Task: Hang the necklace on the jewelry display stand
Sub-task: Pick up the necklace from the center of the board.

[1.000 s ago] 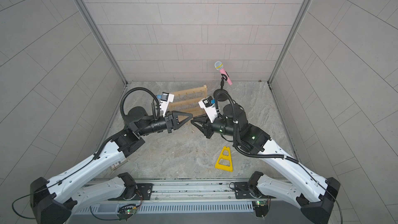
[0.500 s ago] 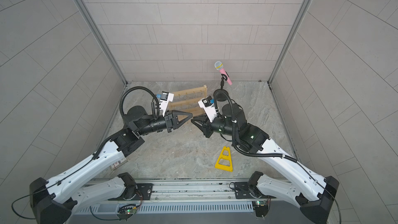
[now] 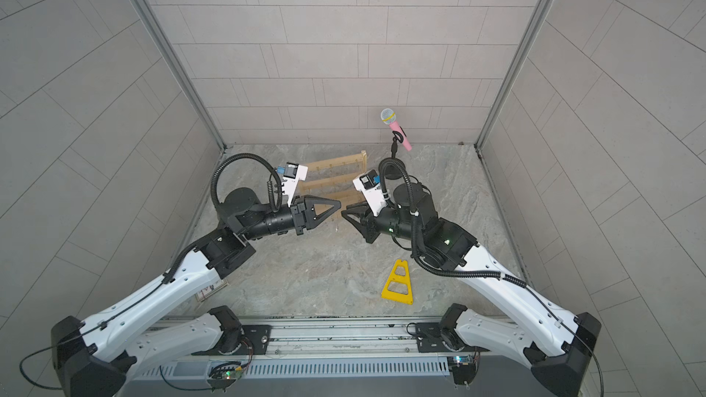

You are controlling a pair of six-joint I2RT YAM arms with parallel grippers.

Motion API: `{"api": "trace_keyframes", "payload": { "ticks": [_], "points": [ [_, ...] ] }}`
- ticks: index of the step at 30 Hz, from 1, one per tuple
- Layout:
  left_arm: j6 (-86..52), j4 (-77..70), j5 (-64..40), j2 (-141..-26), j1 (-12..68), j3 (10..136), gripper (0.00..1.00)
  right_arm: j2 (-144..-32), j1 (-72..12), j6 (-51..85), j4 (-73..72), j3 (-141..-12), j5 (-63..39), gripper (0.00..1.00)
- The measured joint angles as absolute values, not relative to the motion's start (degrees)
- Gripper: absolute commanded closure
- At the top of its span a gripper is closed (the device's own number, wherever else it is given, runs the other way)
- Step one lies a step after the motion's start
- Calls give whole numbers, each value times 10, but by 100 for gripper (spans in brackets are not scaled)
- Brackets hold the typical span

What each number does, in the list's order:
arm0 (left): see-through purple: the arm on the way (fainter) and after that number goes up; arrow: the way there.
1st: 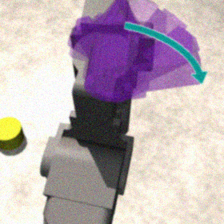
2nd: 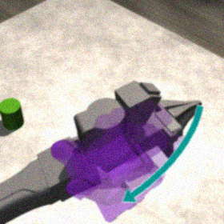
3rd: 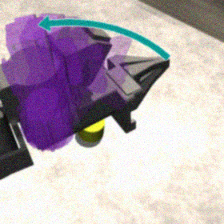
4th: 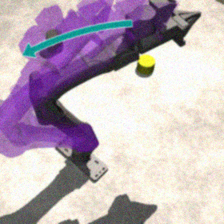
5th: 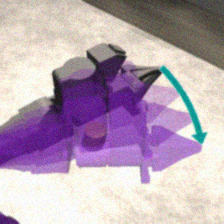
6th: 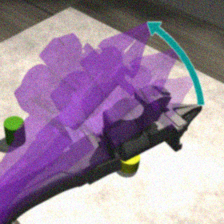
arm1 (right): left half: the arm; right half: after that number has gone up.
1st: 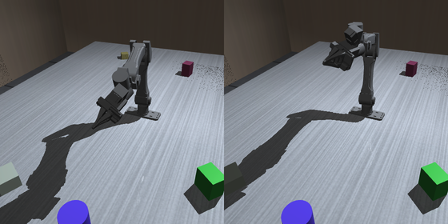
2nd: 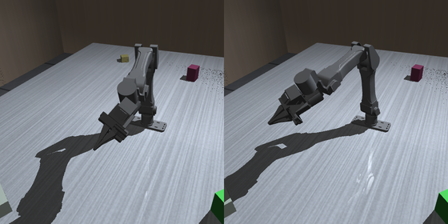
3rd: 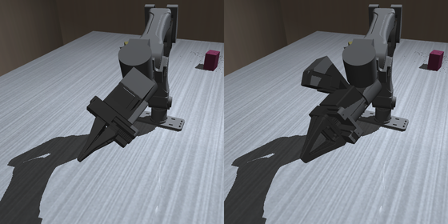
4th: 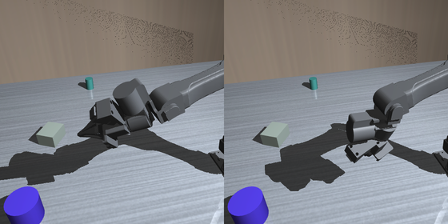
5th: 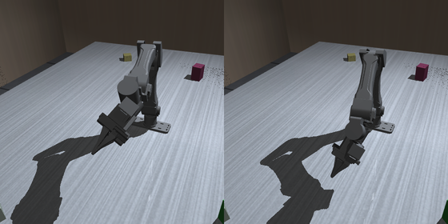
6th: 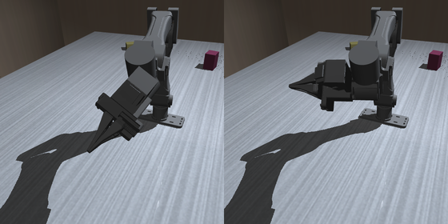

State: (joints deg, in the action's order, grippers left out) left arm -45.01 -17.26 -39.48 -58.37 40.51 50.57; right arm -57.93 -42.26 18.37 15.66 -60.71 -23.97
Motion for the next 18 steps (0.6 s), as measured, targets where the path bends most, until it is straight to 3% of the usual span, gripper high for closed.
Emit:
{"api": "trace_keyframes", "payload": {
  "ticks": [18],
  "points": [
    [-452, -173, -399, -577, 405, 506, 90, -596, -423, 184, 113, -607, -307, 74]
  ]
}}
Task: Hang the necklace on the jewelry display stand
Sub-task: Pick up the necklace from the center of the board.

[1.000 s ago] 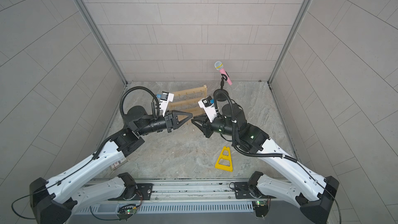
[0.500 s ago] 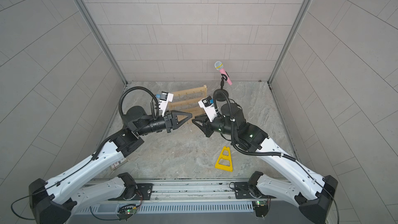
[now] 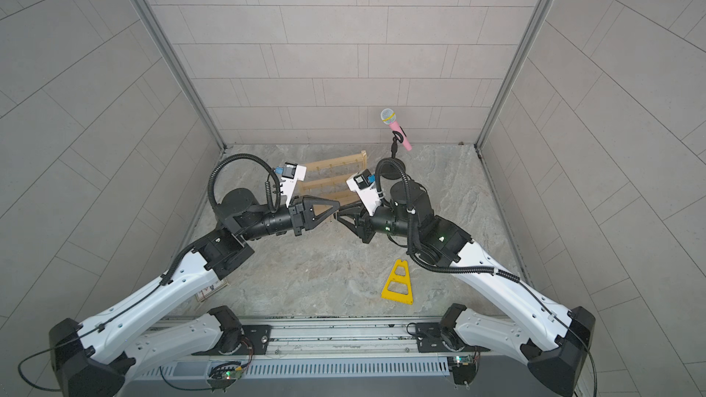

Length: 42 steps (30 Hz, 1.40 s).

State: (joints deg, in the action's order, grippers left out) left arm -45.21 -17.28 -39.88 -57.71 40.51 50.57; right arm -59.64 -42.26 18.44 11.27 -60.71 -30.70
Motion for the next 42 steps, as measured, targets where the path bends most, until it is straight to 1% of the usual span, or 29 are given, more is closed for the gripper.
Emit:
{"api": "trace_keyframes", "payload": {
  "ticks": [5, 13, 24, 32, 42],
  "points": [
    [-452, -173, -399, -577, 405, 506, 90, -597, -423, 184, 105, -607, -318, 75],
    [-453, -173, -399, -577, 405, 506, 90, -597, -423, 187, 105, -607, -307, 81],
    [-455, -173, -399, -577, 405, 506, 91, -605, -423, 187, 93, -607, -304, 81],
    [-455, -173, -399, -577, 405, 506, 90, -608, -423, 190, 87, -607, -296, 87],
    [-455, -173, -399, -577, 405, 506, 90, -610, -423, 191, 81, -607, -291, 88]
  ]
}}
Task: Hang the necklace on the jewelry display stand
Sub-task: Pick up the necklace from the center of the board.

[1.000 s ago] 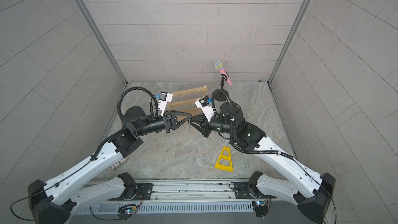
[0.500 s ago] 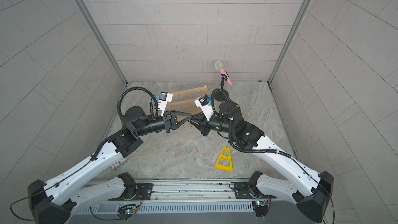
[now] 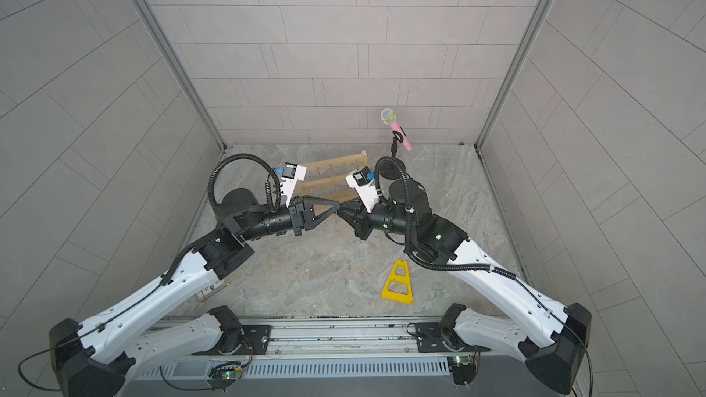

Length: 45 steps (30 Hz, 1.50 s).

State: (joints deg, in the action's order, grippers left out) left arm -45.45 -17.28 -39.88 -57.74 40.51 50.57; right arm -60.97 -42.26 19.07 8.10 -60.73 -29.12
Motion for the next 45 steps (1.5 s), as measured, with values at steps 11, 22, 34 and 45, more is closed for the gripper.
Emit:
{"api": "trace_keyframes", "payload": {
  "ticks": [11, 22, 34, 45],
  "points": [
    [-455, -173, -399, -577, 405, 506, 90, -616, -423, 193, 75, -607, -294, 87],
    [-455, -173, -399, -577, 405, 506, 90, -620, -423, 196, 70, -607, -300, 82],
    [-456, -171, -399, -577, 405, 509, 90, -632, -423, 199, 53, -607, -306, 75],
    [-456, -163, -399, -577, 405, 522, 90, -633, -423, 200, 32, -607, -304, 68]
  ]
}}
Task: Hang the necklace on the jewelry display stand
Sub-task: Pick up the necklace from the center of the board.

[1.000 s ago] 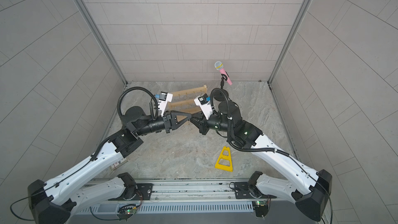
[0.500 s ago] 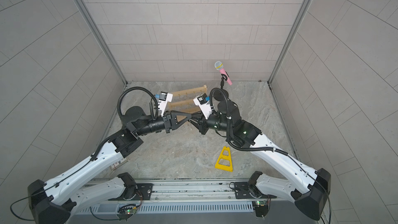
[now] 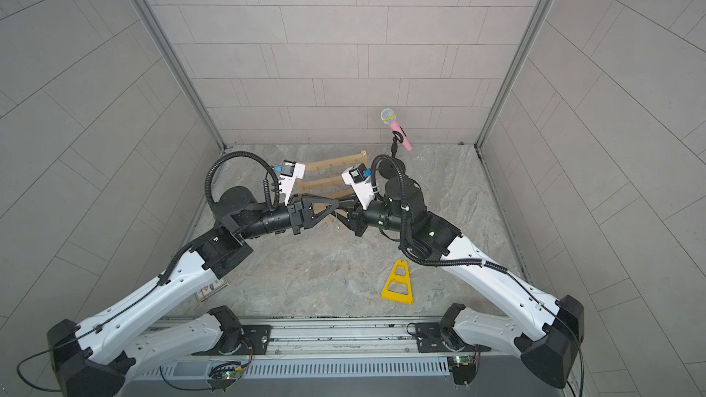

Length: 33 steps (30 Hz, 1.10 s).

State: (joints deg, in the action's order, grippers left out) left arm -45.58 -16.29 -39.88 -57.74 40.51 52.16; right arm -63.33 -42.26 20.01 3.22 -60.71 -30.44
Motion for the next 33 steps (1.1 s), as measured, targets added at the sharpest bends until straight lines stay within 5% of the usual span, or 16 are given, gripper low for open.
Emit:
{"api": "trace_keyframes", "payload": {
  "ticks": [10, 19, 33],
  "points": [
    [-456, -163, -397, -578, 405, 525, 89, -637, -422, 204, -11, -594, -317, 64],
    [-456, -158, -394, -578, 402, 525, 83, -637, -423, 217, -93, -559, -317, 93],
    [-458, -143, -389, -565, 388, 523, 75, -602, -423, 223, -128, -546, -286, 100]
  ]
}}
